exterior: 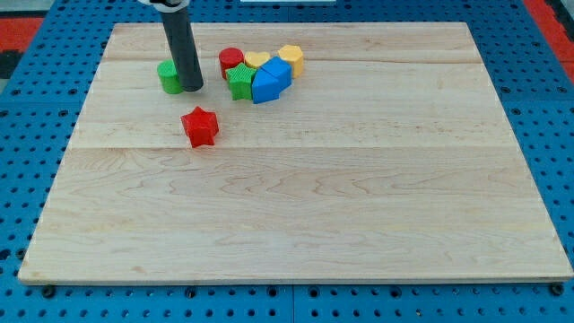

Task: Push the green circle above the red circle

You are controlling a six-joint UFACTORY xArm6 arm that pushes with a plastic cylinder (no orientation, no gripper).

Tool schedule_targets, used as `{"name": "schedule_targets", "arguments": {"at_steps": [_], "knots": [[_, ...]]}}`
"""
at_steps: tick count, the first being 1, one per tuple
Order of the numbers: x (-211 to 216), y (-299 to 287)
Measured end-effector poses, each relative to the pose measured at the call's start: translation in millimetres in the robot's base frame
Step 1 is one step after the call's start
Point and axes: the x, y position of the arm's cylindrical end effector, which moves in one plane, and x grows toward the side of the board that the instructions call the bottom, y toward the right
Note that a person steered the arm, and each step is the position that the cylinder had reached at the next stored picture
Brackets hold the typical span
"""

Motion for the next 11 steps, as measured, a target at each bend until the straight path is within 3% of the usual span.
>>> {"name": "schedule_targets", "arguments": {"at_steps": [1, 3, 5, 7, 11], "knots": [[26.4, -18.5], [-42.2, -34.5], [-56.5, -66.3], [-90.5, -4.0], [-115.1, 7.0]]}}
